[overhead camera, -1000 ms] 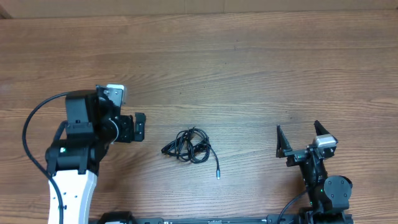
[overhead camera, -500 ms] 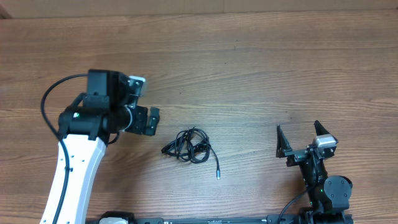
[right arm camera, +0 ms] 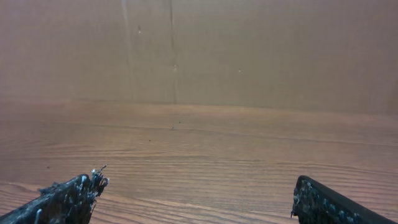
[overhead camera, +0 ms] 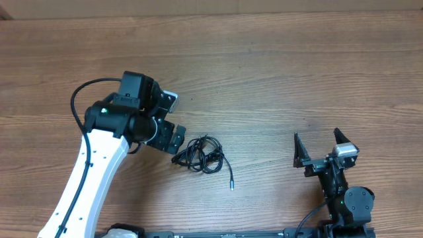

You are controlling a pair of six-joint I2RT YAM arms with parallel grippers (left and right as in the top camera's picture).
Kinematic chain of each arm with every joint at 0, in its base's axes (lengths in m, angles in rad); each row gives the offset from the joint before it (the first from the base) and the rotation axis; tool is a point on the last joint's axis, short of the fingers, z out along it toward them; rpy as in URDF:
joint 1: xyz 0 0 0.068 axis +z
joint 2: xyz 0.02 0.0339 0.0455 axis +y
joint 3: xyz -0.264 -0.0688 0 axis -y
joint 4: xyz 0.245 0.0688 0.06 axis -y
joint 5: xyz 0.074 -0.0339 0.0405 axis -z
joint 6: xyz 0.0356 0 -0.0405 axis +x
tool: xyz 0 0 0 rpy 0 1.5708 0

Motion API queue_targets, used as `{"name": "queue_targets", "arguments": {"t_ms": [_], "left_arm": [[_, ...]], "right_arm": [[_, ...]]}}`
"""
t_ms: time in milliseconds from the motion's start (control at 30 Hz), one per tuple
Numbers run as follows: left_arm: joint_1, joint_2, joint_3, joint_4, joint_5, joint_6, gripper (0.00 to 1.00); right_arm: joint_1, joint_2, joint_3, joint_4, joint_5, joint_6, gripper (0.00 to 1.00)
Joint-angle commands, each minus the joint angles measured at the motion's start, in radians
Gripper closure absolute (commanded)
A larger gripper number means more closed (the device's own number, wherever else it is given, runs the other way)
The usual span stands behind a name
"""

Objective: Untangle cables
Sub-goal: 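Move the left gripper forward and over the tangled black cable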

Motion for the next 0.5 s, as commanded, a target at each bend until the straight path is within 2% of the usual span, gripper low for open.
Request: {"name": "queue_targets", "arguments": {"t_ms": [0,200,467], "left_arm": [[-0.001,0.018,0.023,0.024,0.008,0.022,0.0],[-0.001,0.021,0.023,0.081,0.017,0.022,0.0],[-0.001,0.021,0.001,0.07,0.039,0.022,0.0]], "right_arm": [[-0.003,-0.01,-0.01,0.003,0.012,0.0,0.0],[-0.003,-0.01,-0.01,0.003,0.012,0.0,0.0],[-0.003,-0.01,-0.01,0.003,0.012,0.0,0.0]]}}
